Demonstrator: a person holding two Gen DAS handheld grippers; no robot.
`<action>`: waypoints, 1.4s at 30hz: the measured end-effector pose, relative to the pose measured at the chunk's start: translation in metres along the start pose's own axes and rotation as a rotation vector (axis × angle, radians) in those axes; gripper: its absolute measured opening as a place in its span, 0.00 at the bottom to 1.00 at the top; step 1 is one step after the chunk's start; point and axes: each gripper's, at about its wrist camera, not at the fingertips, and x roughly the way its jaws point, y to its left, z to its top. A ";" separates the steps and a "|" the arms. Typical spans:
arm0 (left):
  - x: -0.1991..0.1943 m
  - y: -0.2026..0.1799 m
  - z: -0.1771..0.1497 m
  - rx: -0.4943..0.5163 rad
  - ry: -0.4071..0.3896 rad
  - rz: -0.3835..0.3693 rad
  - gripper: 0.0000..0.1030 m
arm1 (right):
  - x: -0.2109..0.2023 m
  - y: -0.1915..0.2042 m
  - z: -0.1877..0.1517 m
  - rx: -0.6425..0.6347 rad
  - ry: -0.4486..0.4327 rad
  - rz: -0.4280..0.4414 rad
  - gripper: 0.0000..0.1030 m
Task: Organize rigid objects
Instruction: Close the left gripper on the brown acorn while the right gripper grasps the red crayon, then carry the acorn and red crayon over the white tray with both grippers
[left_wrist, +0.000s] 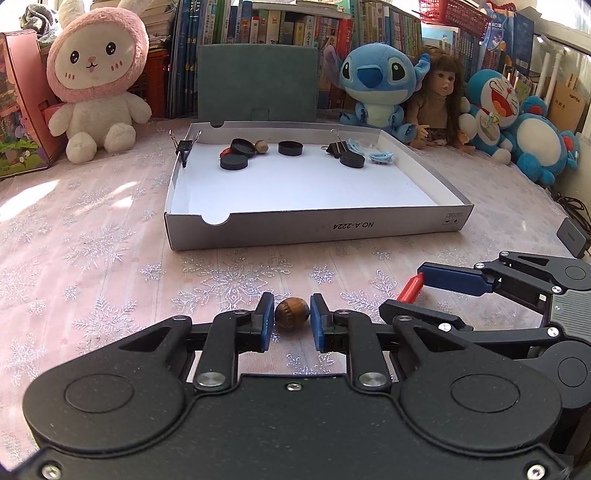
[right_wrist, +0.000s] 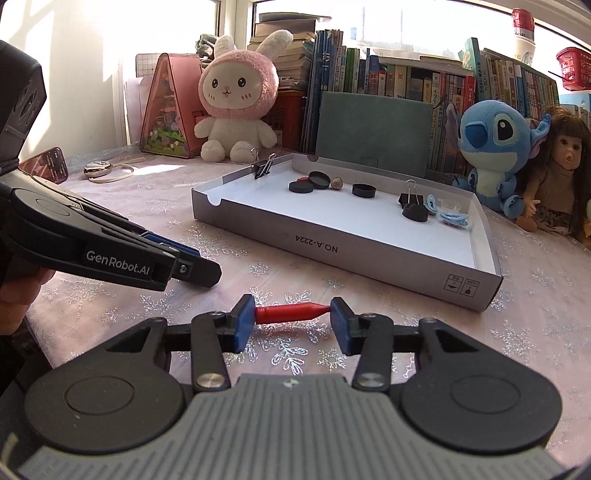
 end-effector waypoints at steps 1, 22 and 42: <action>0.000 0.000 0.001 -0.002 -0.002 0.001 0.19 | -0.001 -0.001 0.001 0.007 -0.004 -0.001 0.49; -0.001 -0.008 0.054 -0.008 -0.111 0.040 0.16 | -0.013 -0.038 0.041 0.147 -0.098 -0.125 0.49; -0.002 -0.006 0.014 -0.002 -0.048 -0.003 0.34 | -0.002 -0.065 0.039 0.228 -0.061 -0.191 0.49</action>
